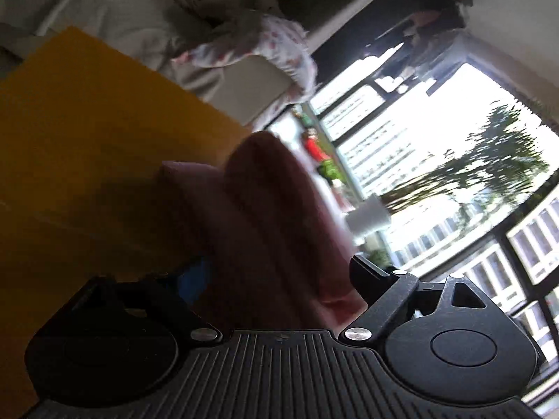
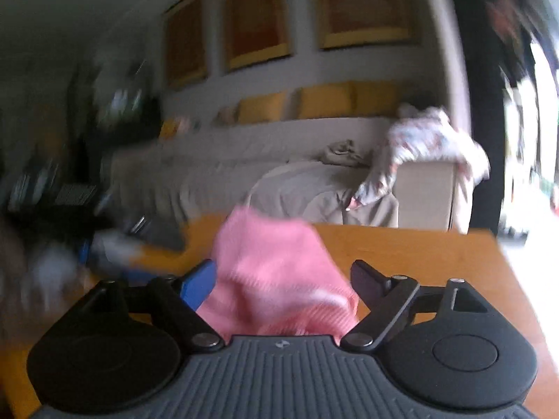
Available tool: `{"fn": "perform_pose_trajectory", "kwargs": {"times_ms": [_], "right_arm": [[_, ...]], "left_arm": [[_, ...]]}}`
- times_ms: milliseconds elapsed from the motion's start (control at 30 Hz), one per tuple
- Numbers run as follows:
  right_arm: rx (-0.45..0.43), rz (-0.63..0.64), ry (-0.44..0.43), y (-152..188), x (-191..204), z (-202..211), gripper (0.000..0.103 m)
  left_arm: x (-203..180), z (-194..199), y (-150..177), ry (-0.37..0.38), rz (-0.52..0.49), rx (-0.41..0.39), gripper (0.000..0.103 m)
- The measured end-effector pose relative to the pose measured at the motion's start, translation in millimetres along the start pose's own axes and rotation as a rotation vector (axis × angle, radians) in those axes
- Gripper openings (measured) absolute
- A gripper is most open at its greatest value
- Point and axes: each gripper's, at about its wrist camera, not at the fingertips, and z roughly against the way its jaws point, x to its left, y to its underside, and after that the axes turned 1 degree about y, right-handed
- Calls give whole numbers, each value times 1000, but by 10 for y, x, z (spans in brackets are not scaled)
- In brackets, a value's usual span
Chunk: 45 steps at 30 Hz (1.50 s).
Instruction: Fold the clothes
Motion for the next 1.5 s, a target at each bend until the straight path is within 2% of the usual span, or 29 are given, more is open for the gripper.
{"fn": "perform_pose_trajectory", "kwargs": {"times_ms": [67,100,133,200,233,333,400,433,467,533,567,700,733,767,800,867,900,933,1000,1100,1267,1333,1367,1433,1500], "right_arm": [[21,-100,17,-77,-193,-58,48],[32,-149,25,-115,-289,-86,46],[67,-141,23,-88,-257,-126,42],[155,-80,13,17,-96,-214,42],[184,-35,-28,70,28,-206,42],[204,139,-181,161,374,-25,48],[166,123,-273,59,309,146,57],[139,64,-273,-17,184,185,74],[111,-1,-261,-96,43,212,88],[92,-152,-197,-185,-258,138,89],[97,-219,-170,-190,-374,79,89],[171,-450,-170,-10,-635,-312,89],[196,-451,-176,43,-588,-398,83],[218,-441,-180,92,-523,-474,70],[229,-420,-184,96,-461,-543,64],[242,-369,-190,68,-337,-677,60],[246,-351,-198,33,-301,-746,59],[249,-334,-204,-15,-265,-832,59],[251,-296,-212,-127,-160,-1045,59],[244,-242,-225,-235,45,-1447,59],[229,-174,-207,-386,211,-1741,60],[222,-147,-199,-446,274,-1850,63],[203,-117,-175,-481,296,-1799,63],[129,-24,-112,-543,429,-1583,63],[55,60,-59,-595,615,-1388,65]], "left_arm": [[-125,0,-68,44,-3,-10,90],[-197,-30,-90,36,-30,-19,90],[-273,-72,-106,14,-68,-29,91],[-426,-158,-138,-30,-146,-50,91],[-476,-198,-114,-73,-197,-55,91],[-435,-311,-19,-231,-333,-12,90],[-336,-309,16,-319,-370,12,90],[-284,-276,14,-343,-373,17,91],[-233,-229,4,-357,-369,19,91],[-124,-123,-28,-350,-316,17,92],[-87,-72,-39,-320,-277,17,92],[21,-13,-39,-146,-134,43,96],[46,-46,-15,-130,-121,56,96],[72,-79,9,-113,-108,69,96],[97,-112,33,-97,-94,82,96],[158,-154,58,-102,-118,88,90],[190,-174,69,-108,-135,88,75],[227,-163,51,-118,-146,83,69],[321,-108,-36,-135,-151,63,67],[505,-39,-244,-167,-143,26,67],[727,62,-572,-208,-143,-7,67],[713,221,-678,-213,-163,-28,72],[685,343,-712,-206,-174,-52,75],[683,522,-874,-174,-167,-132,86],[753,600,-992,-186,-132,-197,86]]}}
